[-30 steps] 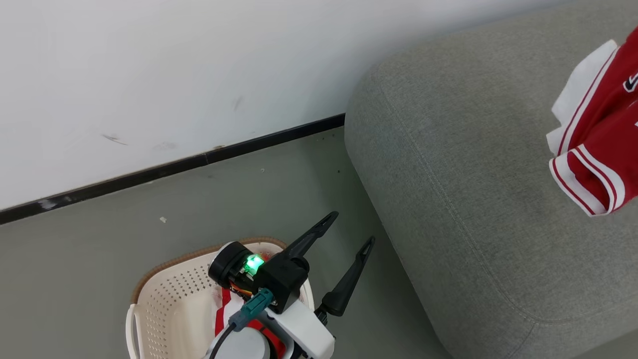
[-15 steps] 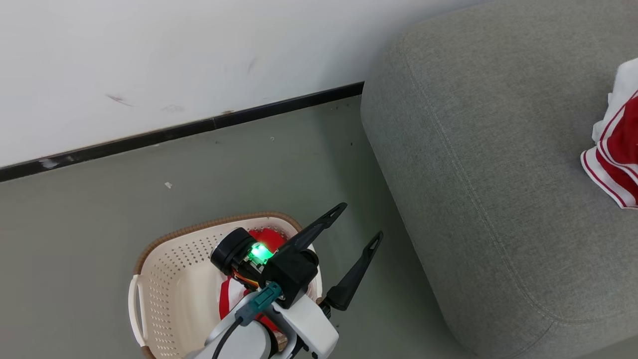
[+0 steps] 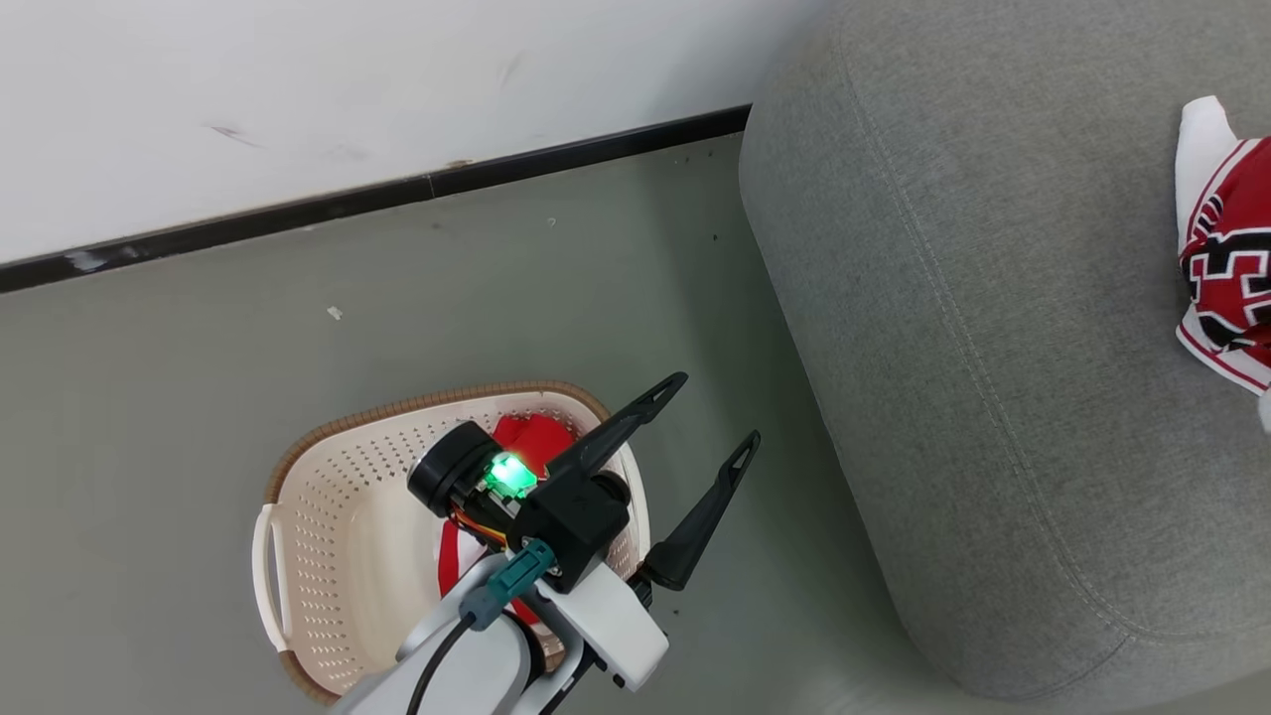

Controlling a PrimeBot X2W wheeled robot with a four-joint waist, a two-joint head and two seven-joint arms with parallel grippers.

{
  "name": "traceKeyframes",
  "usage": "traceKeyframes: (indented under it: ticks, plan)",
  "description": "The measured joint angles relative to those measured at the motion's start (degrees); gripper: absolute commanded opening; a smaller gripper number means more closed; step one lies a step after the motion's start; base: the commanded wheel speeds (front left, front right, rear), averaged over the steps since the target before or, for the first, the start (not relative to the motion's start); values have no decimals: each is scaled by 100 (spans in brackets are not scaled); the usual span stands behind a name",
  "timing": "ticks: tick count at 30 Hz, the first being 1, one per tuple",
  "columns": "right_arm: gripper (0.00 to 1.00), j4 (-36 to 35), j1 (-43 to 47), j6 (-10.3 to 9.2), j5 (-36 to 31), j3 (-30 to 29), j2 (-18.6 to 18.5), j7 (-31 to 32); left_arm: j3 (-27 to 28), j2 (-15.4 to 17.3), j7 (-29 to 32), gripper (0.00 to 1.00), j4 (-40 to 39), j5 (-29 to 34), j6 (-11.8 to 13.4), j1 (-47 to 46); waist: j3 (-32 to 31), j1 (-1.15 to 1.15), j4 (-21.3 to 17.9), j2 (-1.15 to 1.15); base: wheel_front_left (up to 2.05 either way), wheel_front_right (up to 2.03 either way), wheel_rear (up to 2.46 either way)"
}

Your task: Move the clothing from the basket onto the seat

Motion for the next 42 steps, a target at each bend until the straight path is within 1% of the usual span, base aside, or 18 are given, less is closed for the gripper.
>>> traceKeyframes:
  ticks: [4, 5, 6, 7, 8, 10, 11, 12, 13, 19, 25, 30, 36, 38, 42]
  plan:
    - [0, 14, 77, 0, -15, -11, 146, -43, 18, 11, 43, 100, -18, 32, -3, -48, 95, 0, 9, 0, 0, 0, 0]
    - [9, 14, 79, 0, -20, -14, 176, -45, 22, 13, 43, 100, -20, 32, -3, -62, 117, 0, 9, 0, 0, 0, 0]
    - [9, 10, 77, 0, -48, -13, 204, -47, 25, 13, 43, 100, -21, 32, -3, -83, 137, 0, 7, 0, 0, 0, 0]
    - [23, 5, 76, 0, -77, -11, 240, -48, 40, 15, 43, 100, -29, 32, -3, -96, 156, 0, 2, 0, 0, 0, 0]
    - [34, 5, 75, 0, -111, -4, 274, -48, 56, 25, 41, 100, -26, 32, -4, -97, 169, 0, -8, 0, 0, 0, 0]
    - [49, 0, 77, 0, -183, -4, 330, -48, 63, 44, 40, 100, -21, 32, -5, -97, 176, 0, -23, 0, 0, 0, 0]
    - [60, -55, 80, 0, -227, 4, 338, -48, 64, 47, 38, 100, -18, 32, -5, -97, 174, 0, -29, 0, 0, 0, 0]
    - [91, -158, 81, 0, -267, 7, 338, -48, 67, 47, 37, 100, -11, 32, -21, -97, 172, 0, -36, 0, 0, 0, 0]
    - [100, -278, 82, 0, -283, -2, 338, -48, 71, 47, 34, 100, 1, 32, -43, -98, 169, 0, -44, 0, 0, 0, 0]
    - [100, -861, 240, 0, -326, -73, 405, -68, 141, 64, -35, 100, 98, 32, -47, -98, 133, 0, -101, 0, 0, 0, 0]
    - [100, -1358, 791, 0, -434, -141, 573, -74, 263, 66, -167, 100, 230, -11, -38, -98, 55, 0, -163, 0, 0, 0, 0]
    - [100, -1831, 1204, 0, -454, -188, 766, -74, 401, 66, -318, 100, 343, -49, 15, -97, -50, 0, -189, 0, 0, 0, 0]
    - [100, -2485, 1413, 0, -455, -277, 917, -75, 647, 89, -511, 100, 498, -148, 152, -65, -216, 0, -182, 0, 0, 0, 0]
    - [100, -2687, 1413, 0, -454, -210, 999, -75, 755, 116, -598, 100, 545, -183, 204, -19, -280, 0, -171, 0, 0, 0, 0]
    - [100, -3031, 1502, 0, -470, 108, 1198, -75, 993, 176, -753, 100, 668, -304, 332, 168, -416, 0, -132, 0, 0, 0, 0]
